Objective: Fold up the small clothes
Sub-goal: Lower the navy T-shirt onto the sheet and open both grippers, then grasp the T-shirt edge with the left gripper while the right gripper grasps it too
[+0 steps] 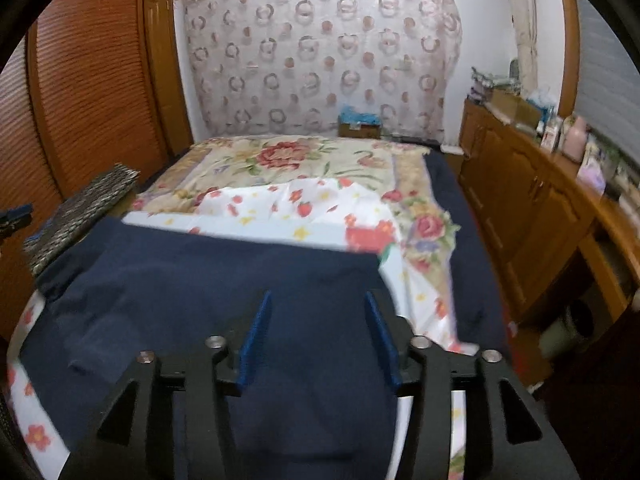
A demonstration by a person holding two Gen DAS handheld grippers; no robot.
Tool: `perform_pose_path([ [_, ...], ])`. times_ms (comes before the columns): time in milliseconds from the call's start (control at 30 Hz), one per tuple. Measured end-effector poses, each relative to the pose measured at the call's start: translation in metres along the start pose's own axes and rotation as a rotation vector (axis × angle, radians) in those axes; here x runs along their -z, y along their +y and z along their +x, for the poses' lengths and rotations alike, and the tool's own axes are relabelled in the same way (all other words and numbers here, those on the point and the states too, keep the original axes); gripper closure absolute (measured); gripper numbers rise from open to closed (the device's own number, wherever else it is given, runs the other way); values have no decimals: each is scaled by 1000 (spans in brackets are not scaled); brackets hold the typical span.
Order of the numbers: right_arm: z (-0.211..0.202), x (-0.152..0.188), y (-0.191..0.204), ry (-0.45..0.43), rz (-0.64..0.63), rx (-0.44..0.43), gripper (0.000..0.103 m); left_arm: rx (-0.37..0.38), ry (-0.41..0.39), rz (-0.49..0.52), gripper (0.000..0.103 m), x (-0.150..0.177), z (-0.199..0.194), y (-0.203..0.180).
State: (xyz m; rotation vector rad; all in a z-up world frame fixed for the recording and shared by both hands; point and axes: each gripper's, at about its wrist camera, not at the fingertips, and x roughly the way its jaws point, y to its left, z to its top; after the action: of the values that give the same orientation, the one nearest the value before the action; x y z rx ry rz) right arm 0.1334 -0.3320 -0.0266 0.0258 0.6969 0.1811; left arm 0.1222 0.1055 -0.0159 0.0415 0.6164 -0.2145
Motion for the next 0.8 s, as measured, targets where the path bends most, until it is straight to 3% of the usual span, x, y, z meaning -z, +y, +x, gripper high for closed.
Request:
perform_pose_path([
  [200, -8, 27, -31, 79, 67, -16, 50, 25, 43, -17, 28, 43, -10, -10],
  [333, -4, 31, -44, 91, 68, 27, 50, 96, 97, -34, 28, 77, -2, -10],
  [433, 5, 25, -49, 100, 74, 49, 50, 81, 129, -55, 29, 84, 4, -6],
  [567, 19, 18, -53, 141, 60, 130, 50, 66, 141, -95, 40, 91, 1, 1],
  [667, 23, 15, -56, 141, 58, 135, 50, 56, 151, -88, 51, 91, 3, 1],
  [800, 15, 18, -56, 133, 71, 130, 50, 41, 157, -91, 53, 90, 6, 2],
])
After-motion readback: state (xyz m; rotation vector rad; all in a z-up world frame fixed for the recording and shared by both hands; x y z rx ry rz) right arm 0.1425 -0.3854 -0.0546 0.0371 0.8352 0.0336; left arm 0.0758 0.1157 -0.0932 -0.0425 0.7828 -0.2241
